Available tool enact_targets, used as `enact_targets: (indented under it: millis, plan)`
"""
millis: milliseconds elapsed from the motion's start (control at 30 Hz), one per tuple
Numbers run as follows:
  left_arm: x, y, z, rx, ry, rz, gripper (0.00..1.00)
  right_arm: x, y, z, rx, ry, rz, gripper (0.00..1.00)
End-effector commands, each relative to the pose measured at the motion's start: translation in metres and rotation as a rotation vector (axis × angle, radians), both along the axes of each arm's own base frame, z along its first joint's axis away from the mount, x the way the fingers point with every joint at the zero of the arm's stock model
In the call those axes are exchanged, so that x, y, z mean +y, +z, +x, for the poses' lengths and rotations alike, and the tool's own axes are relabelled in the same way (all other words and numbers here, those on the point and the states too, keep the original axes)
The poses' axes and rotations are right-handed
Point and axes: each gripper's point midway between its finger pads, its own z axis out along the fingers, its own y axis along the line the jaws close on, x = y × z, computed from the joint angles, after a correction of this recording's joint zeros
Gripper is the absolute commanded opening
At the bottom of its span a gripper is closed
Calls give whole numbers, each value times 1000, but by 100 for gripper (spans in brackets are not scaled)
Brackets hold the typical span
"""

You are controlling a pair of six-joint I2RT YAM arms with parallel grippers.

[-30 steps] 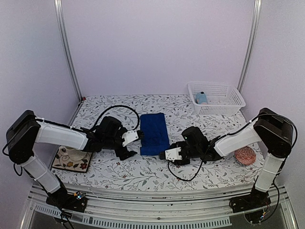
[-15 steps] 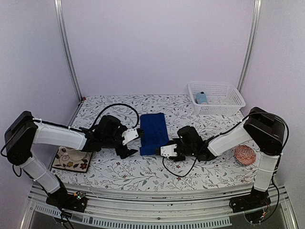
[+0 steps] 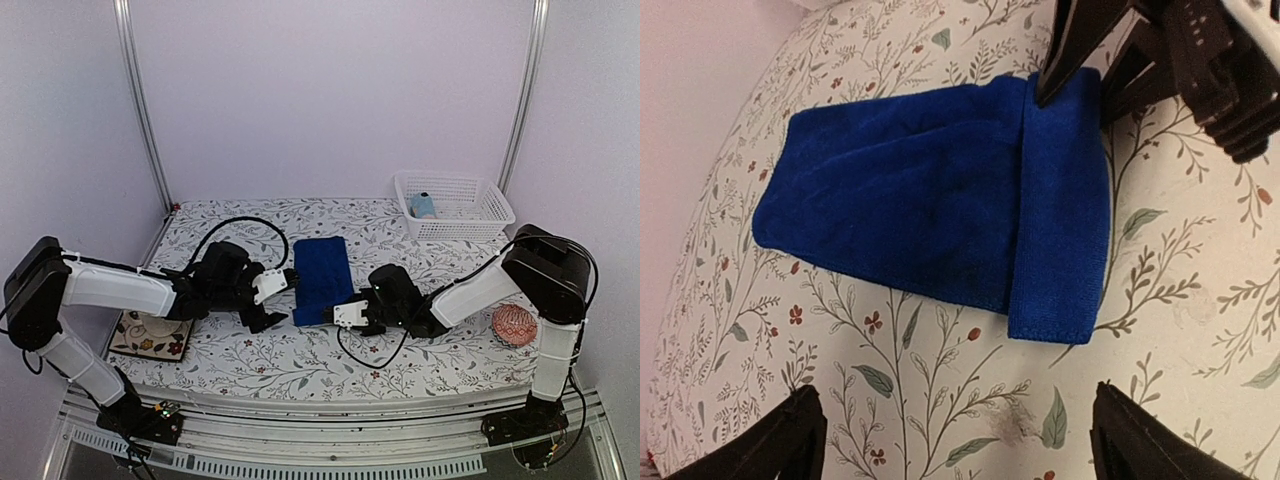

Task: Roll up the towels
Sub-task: Roll the towel at the center of the board.

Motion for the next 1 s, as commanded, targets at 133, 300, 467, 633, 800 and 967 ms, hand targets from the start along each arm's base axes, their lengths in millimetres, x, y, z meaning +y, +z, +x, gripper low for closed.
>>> enact_targets:
  millis: [133, 300, 467, 633, 800, 967]
  plan:
    - [-4, 15, -7, -42, -36, -38, 92, -10, -38, -10, 103, -9, -110, 6]
    - [-4, 16, -12, -43, -57, -41, 93, -8, -31, -22, 201, 15, -123, 3]
    - [-2, 12, -20, -40, -94, -33, 93, -12, -25, -40, 368, 9, -134, 3]
    - [-5, 6, -39, -41, -193, -28, 93, -16, -9, -56, 514, 37, -74, 3]
    - [-8, -5, -43, -25, -223, -15, 92, -16, 6, -57, 599, 50, -24, 2]
    - [-24, -16, -45, 14, -260, 0, 90, -15, 8, -59, 660, 55, 0, 3]
